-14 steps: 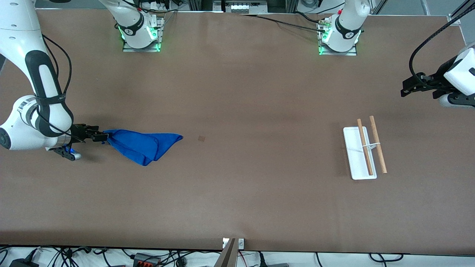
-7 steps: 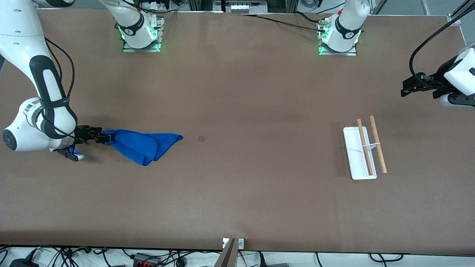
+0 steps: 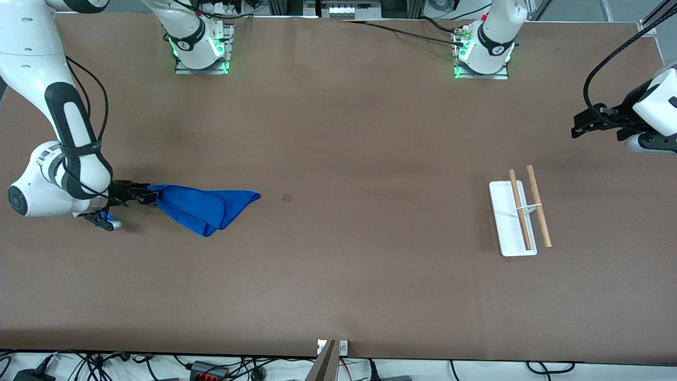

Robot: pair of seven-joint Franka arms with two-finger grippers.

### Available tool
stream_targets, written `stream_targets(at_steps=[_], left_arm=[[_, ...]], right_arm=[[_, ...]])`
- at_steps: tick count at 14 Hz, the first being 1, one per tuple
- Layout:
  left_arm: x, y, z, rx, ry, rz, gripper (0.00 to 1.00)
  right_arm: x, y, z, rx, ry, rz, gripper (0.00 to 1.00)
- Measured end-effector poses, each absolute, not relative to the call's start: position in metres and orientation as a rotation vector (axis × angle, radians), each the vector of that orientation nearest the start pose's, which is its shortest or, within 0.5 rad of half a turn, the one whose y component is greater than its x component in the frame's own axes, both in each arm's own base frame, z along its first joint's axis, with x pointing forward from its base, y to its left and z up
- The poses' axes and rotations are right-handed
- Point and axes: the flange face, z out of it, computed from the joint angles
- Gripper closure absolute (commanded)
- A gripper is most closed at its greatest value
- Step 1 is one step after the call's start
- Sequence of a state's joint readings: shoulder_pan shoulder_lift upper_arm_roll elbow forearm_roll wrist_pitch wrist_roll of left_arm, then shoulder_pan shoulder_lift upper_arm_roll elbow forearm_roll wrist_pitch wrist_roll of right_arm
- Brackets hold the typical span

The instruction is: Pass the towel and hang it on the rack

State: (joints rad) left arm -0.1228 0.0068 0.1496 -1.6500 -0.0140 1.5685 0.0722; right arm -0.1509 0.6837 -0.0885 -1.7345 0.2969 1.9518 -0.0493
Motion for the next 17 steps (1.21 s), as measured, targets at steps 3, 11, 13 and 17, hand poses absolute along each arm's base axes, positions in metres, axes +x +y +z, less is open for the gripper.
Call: stream_targets(at_steps=[3, 11, 13, 17], left_arm=[[0.552, 0.013, 0.583, -3.155, 0.07, 0.138, 0.0], [0.552, 0.013, 0.583, -3.155, 0.07, 0.139, 0.0], [0.552, 0.013, 0.583, -3.155, 0.07, 0.139, 0.0], [0.552, 0.014, 0.583, -3.155, 0.069, 0.139, 0.0]], right_arm=[[0.602, -0.123, 0.162, -2.787, 0.467, 0.603, 0.95], [0.626, -0.102, 0.207, -2.766, 0.343, 0.633, 1.0], [0.653, -0.076, 0.271, -2.774, 0.24, 0.606, 1.0], [0.677, 0.023, 0.361, -2.813, -0.006, 0.584, 1.0]])
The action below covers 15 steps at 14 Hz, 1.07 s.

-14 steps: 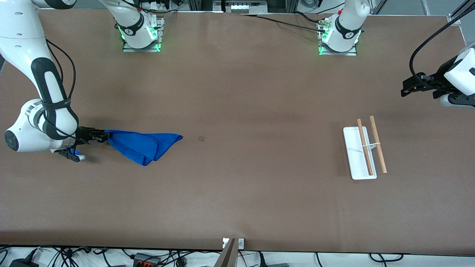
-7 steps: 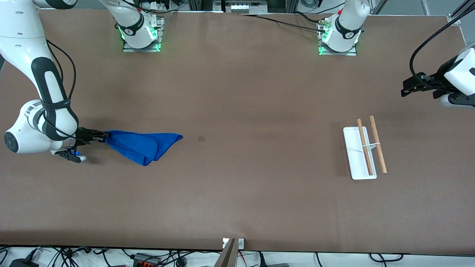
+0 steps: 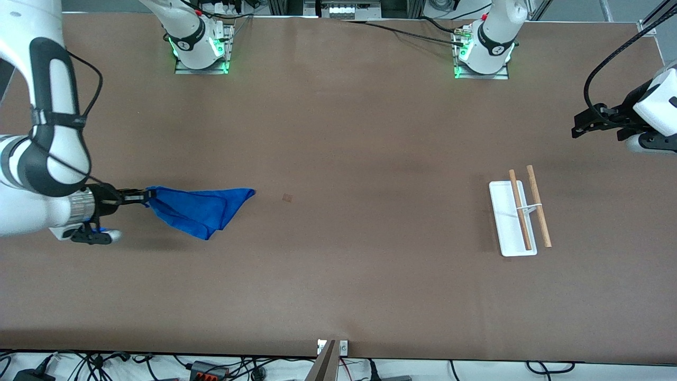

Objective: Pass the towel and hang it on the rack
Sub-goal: 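Carry the towel toward the rack while the left gripper reaches toward it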

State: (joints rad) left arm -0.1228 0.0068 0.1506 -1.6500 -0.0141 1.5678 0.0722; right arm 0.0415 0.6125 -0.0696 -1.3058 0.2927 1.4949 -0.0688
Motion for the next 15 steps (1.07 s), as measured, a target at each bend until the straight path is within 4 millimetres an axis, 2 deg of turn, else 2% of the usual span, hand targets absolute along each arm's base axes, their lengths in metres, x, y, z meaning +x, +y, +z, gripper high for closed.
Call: stream_targets(at_steps=[2, 4, 6, 8, 10, 12, 15], left_arm=[[0.552, 0.014, 0.583, -3.155, 0.069, 0.139, 0.0], [0.552, 0.014, 0.583, -3.155, 0.069, 0.14, 0.0], [0.551, 0.014, 0.583, -3.155, 0.068, 0.15, 0.0], [0.551, 0.014, 0.582, -3.155, 0.068, 0.159, 0.0], [0.551, 0.014, 0.582, -3.155, 0.067, 0.162, 0.0], [0.55, 0.014, 0.582, -3.155, 0.068, 0.165, 0.0], [0.548, 0.007, 0.578, -3.153, 0.09, 0.216, 0.0]], right_arm=[[0.681, 0.086, 0.384, -2.819, -0.111, 0.539, 1.0], [0.677, 0.163, 0.416, -2.797, -0.23, 0.471, 1.0], [0.663, 0.251, 0.462, -2.786, -0.26, 0.37, 1.0], [0.64, 0.327, 0.492, -2.776, -0.26, 0.281, 1.0], [0.618, 0.385, 0.506, -2.75, -0.312, 0.188, 1.0], [0.598, 0.433, 0.525, -2.709, -0.308, 0.069, 1.0], [0.567, 0.494, 0.545, -2.633, -0.256, -0.068, 1.0]])
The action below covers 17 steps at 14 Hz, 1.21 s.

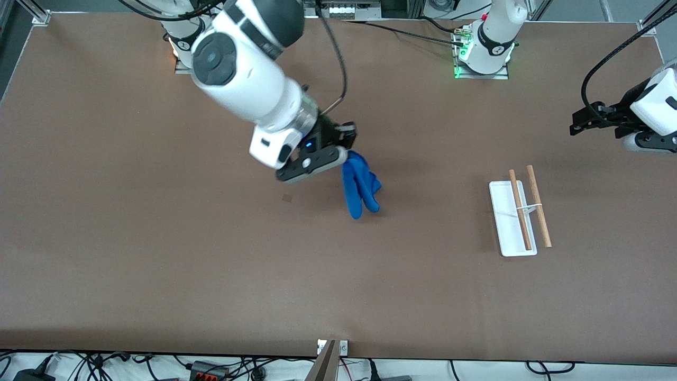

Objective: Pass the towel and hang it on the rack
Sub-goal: 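Carry the towel toward the rack while the left gripper reaches toward it, then grasp the hanging towel with the left gripper below the right gripper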

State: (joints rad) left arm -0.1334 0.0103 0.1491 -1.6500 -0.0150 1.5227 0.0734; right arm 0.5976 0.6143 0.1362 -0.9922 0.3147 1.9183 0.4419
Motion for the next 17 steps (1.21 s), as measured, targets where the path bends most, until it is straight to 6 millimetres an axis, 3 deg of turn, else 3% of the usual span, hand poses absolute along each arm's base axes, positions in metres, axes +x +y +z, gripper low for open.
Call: stream_targets(at_steps=[3, 5, 6, 8, 10, 14, 17], left_arm=[[0.546, -0.016, 0.549, -3.199, 0.18, 0.43, 0.0], [0.557, -0.031, 0.521, -3.305, 0.239, 0.52, 0.0], [0.566, -0.031, 0.506, -3.331, 0.351, 0.522, 0.0], [0.58, -0.029, 0.479, -3.326, 0.741, 0.471, 0.0], [0.587, -0.041, 0.456, -3.296, 1.075, 0.428, 0.0], [0.583, -0.106, 0.401, -3.196, 1.656, 0.153, 0.0], [0.574, -0.15, 0.375, -3.059, 1.941, -0.062, 0.0]], right_arm=[[0.547, 0.526, 0.556, -2.578, -0.255, -0.139, 1.0], [0.539, 0.535, 0.562, -2.554, -0.267, -0.169, 1.0], [0.535, 0.54, 0.565, -2.541, -0.271, -0.183, 1.0], [0.529, 0.549, 0.57, -2.515, -0.257, -0.21, 1.0], [0.527, 0.552, 0.572, -2.505, -0.251, -0.218, 1.0], [0.527, 0.552, 0.573, -2.504, -0.249, -0.22, 1.0], [0.527, 0.552, 0.573, -2.504, -0.248, -0.221, 1.0]])
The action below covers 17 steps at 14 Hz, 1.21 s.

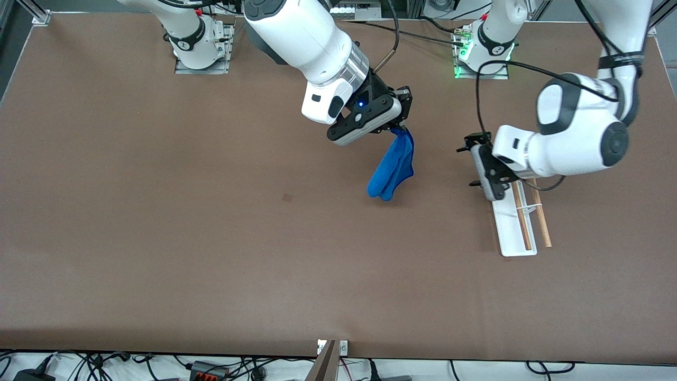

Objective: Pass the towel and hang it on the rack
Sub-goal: 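Grasp the hanging towel with the left gripper below the right gripper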

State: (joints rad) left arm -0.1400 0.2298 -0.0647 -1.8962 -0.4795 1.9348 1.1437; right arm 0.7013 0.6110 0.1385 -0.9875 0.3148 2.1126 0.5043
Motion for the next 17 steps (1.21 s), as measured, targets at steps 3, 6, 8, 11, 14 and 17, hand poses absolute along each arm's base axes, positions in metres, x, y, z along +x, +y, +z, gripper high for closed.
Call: stream_targets(at_steps=[3, 6, 8, 11, 14, 17], left_arm=[[0.56, -0.174, 0.345, -3.041, 2.089, -0.331, 0.0], [0.546, -0.2, 0.326, -2.965, 2.19, -0.587, 0.0], [0.54, -0.209, 0.321, -2.9, 2.27, -0.717, 0.0], [0.54, -0.207, 0.31, -2.799, 2.338, -0.894, 0.0], [0.539, -0.216, 0.28, -2.772, 2.357, -1.073, 0.0], [0.534, -0.231, 0.262, -2.771, 2.362, -1.137, 0.2]], right_arm=[[0.528, 0.552, 0.572, -2.506, -0.246, -0.222, 1.0], [0.528, 0.551, 0.572, -2.506, -0.246, -0.223, 1.0], [0.528, 0.551, 0.572, -2.507, -0.245, -0.223, 1.0], [0.529, 0.551, 0.572, -2.507, -0.245, -0.224, 1.0], [0.529, 0.551, 0.572, -2.507, -0.244, -0.224, 1.0], [0.529, 0.55, 0.572, -2.508, -0.243, -0.225, 1.0]])
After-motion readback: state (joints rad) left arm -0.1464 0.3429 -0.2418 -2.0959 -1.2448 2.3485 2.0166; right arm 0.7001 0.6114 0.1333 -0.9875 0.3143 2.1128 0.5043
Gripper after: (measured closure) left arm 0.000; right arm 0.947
